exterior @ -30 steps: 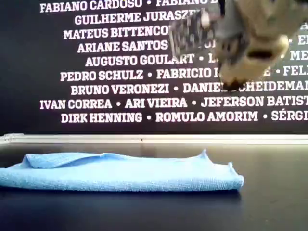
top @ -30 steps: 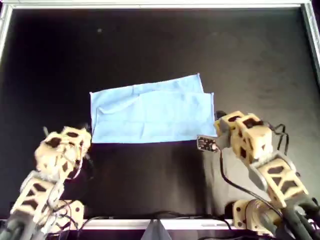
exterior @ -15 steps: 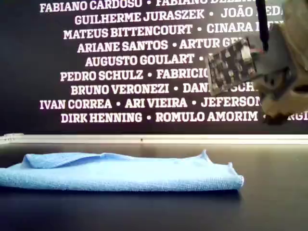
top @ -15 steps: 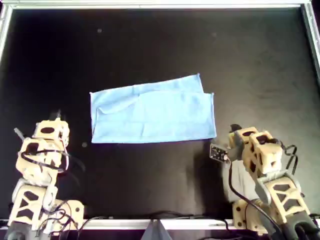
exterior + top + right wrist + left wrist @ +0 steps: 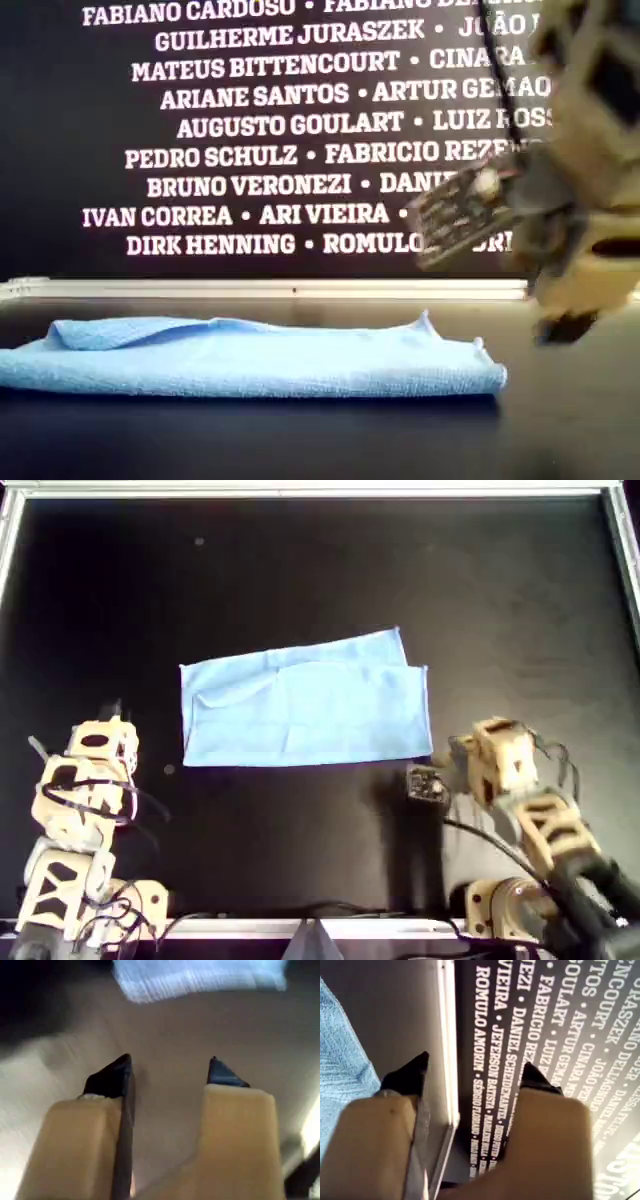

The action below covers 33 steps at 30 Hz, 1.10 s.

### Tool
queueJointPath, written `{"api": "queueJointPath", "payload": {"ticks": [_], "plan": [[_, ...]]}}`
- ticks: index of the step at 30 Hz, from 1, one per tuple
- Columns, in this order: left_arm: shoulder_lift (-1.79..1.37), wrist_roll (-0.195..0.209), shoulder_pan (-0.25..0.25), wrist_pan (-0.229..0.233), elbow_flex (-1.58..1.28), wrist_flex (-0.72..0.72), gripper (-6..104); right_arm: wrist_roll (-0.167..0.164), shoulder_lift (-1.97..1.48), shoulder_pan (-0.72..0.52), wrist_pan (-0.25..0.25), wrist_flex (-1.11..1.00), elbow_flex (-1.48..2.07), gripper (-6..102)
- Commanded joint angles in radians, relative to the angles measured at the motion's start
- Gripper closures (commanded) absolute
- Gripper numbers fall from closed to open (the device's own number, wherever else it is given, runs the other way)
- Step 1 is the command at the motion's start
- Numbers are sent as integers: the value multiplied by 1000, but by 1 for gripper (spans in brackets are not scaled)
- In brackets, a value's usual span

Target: Fold a cloth

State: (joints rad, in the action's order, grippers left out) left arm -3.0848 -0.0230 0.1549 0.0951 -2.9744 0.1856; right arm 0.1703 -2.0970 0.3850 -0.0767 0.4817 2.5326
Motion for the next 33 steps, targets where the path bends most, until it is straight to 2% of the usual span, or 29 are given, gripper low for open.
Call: {"api": "queueJointPath", "payload": {"ticks": [1,6,16,21,25,33], "plan": [[-18,-2,-17,-3,18,-18,34,9,54,32,86,-21,-109,35],[-18,-2,-14,-3,18,-18,34,29,58,26,104,-21,-115,35],[-18,-2,-12,-3,18,-18,34,31,307,35,109,-21,-265,35],[-18,-2,-12,5,18,-18,34,18,437,35,114,-21,-370,35],[-18,-2,-12,5,18,-18,34,26,522,35,121,-21,-420,35],[-18,-2,-12,5,17,-18,34,28,538,32,121,-21,-426,37]]}}
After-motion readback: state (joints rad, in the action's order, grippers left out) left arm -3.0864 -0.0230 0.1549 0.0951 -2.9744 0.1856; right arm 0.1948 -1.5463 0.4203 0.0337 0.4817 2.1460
